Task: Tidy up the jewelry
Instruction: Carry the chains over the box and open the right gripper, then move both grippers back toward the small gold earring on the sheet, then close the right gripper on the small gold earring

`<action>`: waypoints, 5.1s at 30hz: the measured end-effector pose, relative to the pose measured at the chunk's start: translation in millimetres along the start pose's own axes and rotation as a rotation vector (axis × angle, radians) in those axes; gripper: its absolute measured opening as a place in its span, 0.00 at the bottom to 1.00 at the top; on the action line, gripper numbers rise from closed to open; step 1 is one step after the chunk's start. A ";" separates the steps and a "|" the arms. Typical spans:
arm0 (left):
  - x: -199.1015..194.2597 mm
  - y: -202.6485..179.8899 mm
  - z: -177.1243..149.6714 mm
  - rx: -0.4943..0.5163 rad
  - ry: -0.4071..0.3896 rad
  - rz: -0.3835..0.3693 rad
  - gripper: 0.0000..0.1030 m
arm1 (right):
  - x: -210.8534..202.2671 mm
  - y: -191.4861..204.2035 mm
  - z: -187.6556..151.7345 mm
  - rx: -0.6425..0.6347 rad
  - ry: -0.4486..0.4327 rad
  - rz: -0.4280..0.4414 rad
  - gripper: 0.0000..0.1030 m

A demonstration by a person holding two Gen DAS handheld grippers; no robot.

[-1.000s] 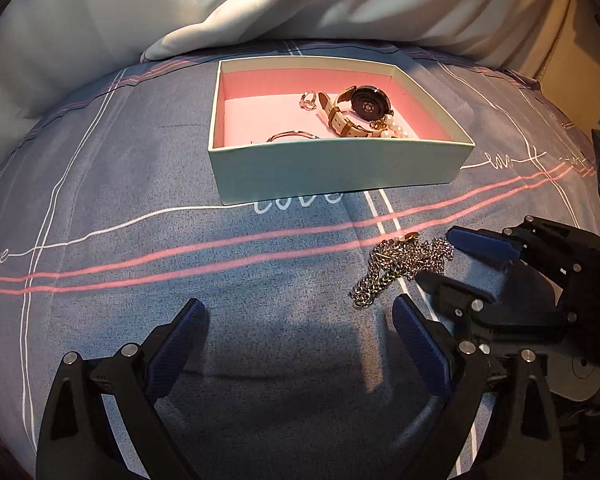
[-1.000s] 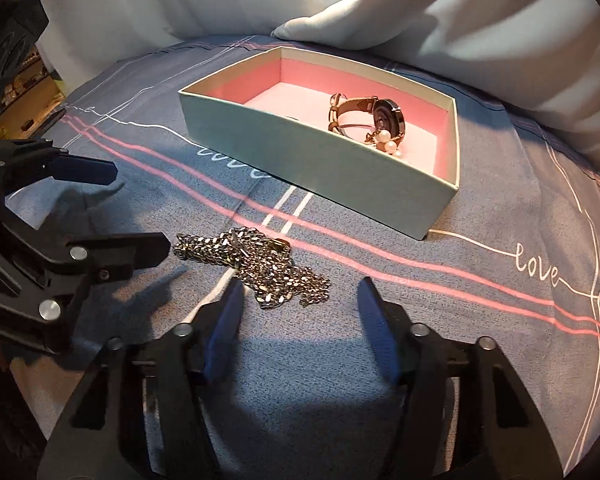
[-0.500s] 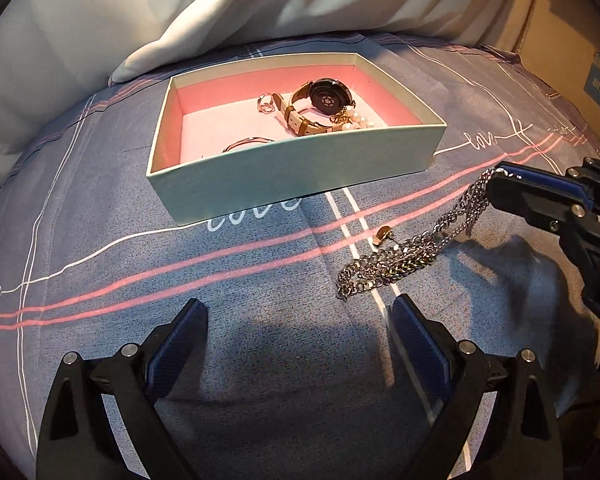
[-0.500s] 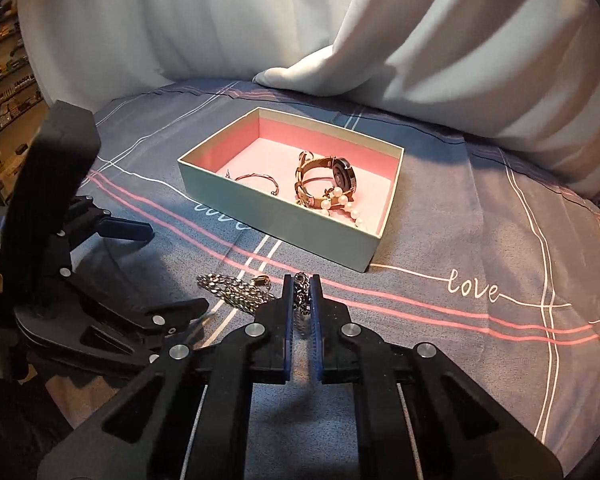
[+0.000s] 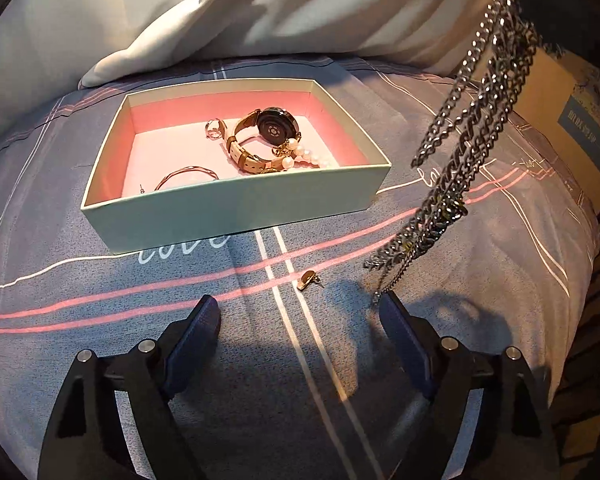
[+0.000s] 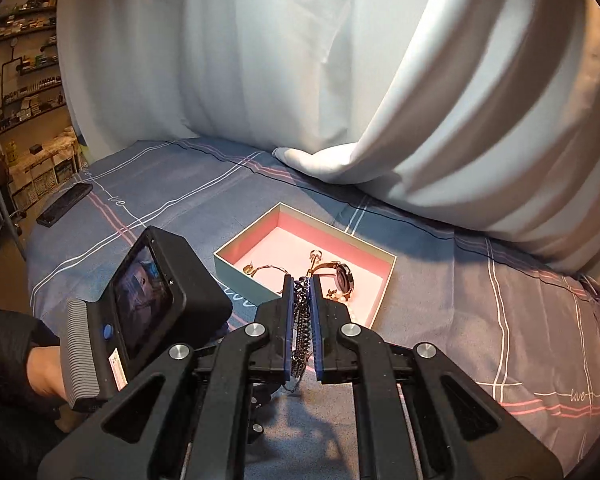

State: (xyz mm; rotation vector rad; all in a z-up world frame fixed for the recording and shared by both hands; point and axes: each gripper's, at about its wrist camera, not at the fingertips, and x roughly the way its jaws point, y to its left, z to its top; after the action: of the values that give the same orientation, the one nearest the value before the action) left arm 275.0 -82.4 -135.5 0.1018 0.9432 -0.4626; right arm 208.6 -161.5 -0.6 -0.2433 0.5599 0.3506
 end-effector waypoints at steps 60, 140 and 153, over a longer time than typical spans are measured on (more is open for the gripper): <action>-36.3 65.4 135.6 -0.152 -0.162 0.181 0.44 | 125.9 -34.2 38.5 0.084 0.203 -0.107 0.16; -5.7 65.5 -12.1 -0.123 0.026 0.204 0.85 | 128.4 13.2 -89.3 0.193 0.343 -0.009 0.50; 0.1 52.7 -1.1 -0.087 0.020 0.184 0.71 | 130.1 15.7 -88.5 0.191 0.320 -0.026 0.50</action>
State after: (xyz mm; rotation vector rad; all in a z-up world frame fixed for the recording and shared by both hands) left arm 296.7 -34.8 -142.3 0.1136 0.9627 -0.2512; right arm 263.4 -141.9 -147.6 -0.1223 0.8995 0.2322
